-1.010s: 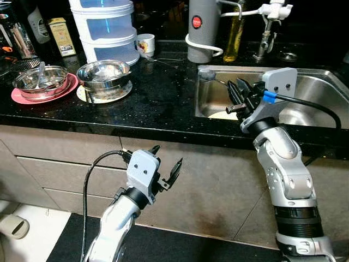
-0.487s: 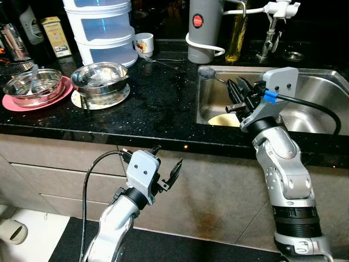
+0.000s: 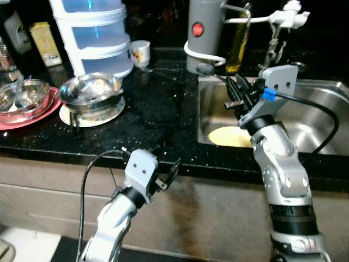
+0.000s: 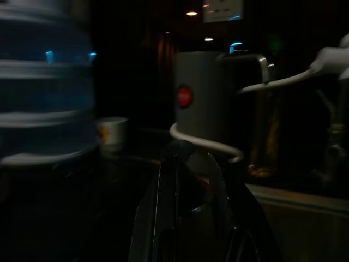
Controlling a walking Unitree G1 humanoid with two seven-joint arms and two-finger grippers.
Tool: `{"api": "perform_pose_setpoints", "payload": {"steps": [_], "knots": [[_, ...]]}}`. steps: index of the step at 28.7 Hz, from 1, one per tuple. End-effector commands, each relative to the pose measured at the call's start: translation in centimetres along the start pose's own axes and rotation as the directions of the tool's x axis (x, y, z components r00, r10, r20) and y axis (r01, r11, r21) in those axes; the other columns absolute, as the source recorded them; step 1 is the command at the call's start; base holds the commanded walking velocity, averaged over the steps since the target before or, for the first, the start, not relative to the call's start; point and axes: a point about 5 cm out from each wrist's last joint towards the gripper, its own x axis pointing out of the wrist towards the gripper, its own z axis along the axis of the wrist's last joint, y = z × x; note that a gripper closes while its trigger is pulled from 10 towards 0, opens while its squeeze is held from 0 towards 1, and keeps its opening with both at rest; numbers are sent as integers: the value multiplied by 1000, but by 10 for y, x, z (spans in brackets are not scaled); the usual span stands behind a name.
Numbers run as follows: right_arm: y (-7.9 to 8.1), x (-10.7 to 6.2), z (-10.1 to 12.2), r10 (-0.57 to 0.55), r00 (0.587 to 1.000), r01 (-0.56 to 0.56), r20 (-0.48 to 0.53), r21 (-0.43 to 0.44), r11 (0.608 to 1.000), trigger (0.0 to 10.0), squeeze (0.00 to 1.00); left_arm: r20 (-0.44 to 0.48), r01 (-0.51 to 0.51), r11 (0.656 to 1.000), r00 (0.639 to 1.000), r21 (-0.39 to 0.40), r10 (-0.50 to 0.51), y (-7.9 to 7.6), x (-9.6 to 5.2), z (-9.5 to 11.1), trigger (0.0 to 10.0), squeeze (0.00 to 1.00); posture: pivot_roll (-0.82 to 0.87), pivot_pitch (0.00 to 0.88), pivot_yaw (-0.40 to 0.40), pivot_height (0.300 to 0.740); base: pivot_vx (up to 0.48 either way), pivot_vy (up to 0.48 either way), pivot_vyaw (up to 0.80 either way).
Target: Kitchen organization
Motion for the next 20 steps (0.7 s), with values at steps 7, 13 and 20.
{"api": "perform_pose_setpoints", "payload": {"steps": [7,13,20], "knots": [[4,3,4,14,1000,-14,25,10,1000,10000,0,75,49,999,996,14,-50,-2,6,21,10000,0,-35,0,-11,740,349,0,0],[6,3,4,17,1000,-18,21,10,1000,10000,0,60,73,997,996,-12,-72,-2,9,20,10000,0,-36,0,-11,740,197,0,0],[5,5,-1,15,1000,-15,-25,4,1000,10000,0,57,95,995,994,-27,-93,-5,9,21,10000,0,-38,0,-12,740,0,0,-404]]}}
